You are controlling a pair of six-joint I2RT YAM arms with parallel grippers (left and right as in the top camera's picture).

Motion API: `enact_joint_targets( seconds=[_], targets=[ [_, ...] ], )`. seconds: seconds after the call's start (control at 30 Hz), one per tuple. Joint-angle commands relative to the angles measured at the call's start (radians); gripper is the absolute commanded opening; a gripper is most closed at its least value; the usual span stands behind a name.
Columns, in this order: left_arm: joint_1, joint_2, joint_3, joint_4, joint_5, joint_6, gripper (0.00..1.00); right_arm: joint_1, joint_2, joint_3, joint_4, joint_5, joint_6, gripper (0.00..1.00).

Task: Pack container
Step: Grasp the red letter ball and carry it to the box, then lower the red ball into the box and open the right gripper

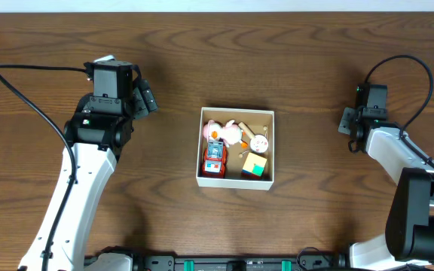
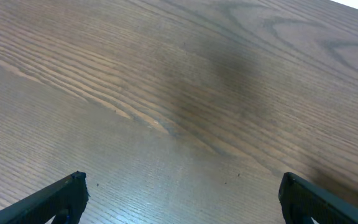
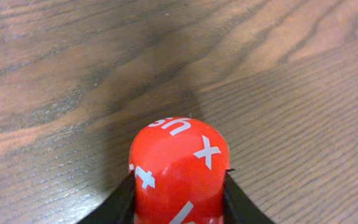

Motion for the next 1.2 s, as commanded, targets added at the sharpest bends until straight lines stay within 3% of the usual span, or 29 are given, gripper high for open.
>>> enact_joint_targets(
  seconds=[0.0,0.3,0.67,0.9,1.17],
  targets=[
    [0.004,-0.013,0.027,0.000,-0.012,-0.013,0.98,-0.011,0.005,0.010,-0.009,0.007,0.002,0.24],
    [0.004,-0.013,0.027,0.000,-0.012,-0.013,0.98,0.072,-0.176,0.013,-0.040,-0.009,0.001,0.21],
    [0.004,-0.013,0.027,0.000,-0.012,-0.013,0.98,0.410,-0.492,0.013,-0.061,-0.123,-0.055,0.22],
    [0.004,-0.013,0.027,0.000,-0.012,-0.013,0.98,0.625,-0.490,0.013,-0.061,-0.119,-0.055,0.27],
    [0.004,-0.013,0.027,0.000,-0.012,-0.013,0.98,0.695,-0.401,0.013,-0.054,-0.120,-0.055,0.29]
  ],
)
